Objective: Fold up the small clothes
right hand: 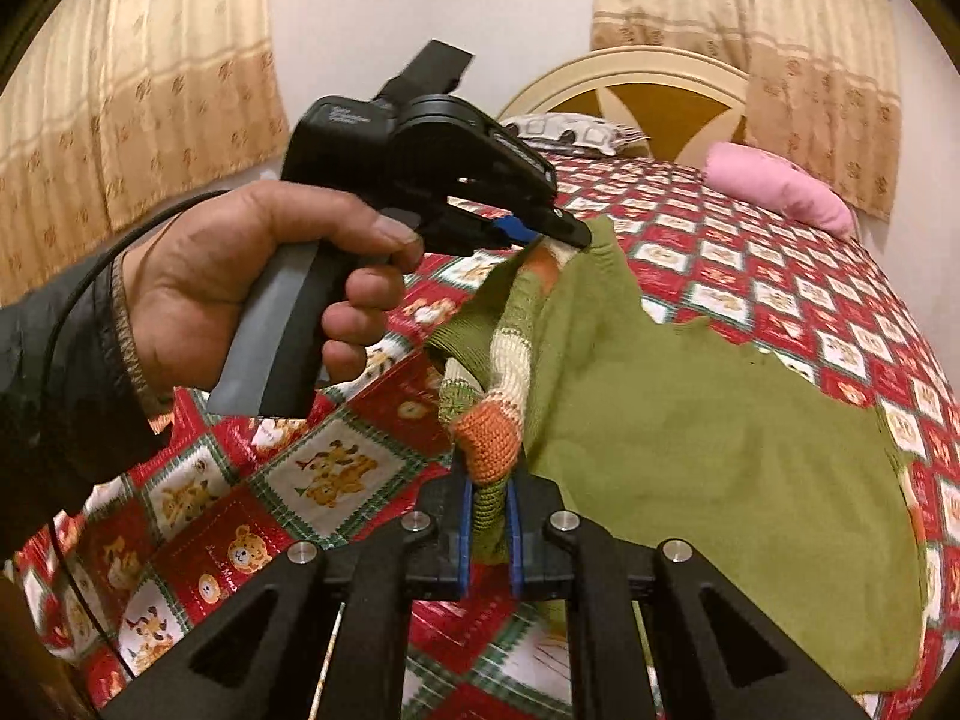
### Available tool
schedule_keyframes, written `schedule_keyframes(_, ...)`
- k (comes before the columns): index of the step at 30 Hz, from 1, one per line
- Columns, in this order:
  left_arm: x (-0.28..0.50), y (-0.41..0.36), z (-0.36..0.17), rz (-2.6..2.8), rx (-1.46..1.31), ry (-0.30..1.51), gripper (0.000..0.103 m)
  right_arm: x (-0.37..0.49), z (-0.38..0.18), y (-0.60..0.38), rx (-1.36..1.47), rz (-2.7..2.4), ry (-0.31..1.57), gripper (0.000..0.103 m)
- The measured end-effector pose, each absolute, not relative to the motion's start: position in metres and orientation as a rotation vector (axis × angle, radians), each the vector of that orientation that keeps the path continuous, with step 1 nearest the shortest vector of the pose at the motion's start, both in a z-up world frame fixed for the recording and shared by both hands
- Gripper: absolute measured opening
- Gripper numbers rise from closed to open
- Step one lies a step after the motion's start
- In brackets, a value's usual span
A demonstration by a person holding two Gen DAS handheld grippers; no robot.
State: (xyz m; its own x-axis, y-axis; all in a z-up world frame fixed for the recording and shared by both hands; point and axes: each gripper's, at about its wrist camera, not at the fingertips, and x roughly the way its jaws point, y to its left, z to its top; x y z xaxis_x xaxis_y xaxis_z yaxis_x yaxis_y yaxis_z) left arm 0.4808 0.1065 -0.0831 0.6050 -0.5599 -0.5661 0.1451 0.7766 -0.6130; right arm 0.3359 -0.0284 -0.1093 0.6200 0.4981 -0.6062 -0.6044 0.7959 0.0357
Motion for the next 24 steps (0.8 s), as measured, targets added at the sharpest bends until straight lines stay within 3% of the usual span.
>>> schedule_keyframes(24,0.493,-0.046,-0.048,-0.572,-0.423,0.856,0.014,0.34,-0.105,-0.184,0.127,0.523,0.655,0.008)
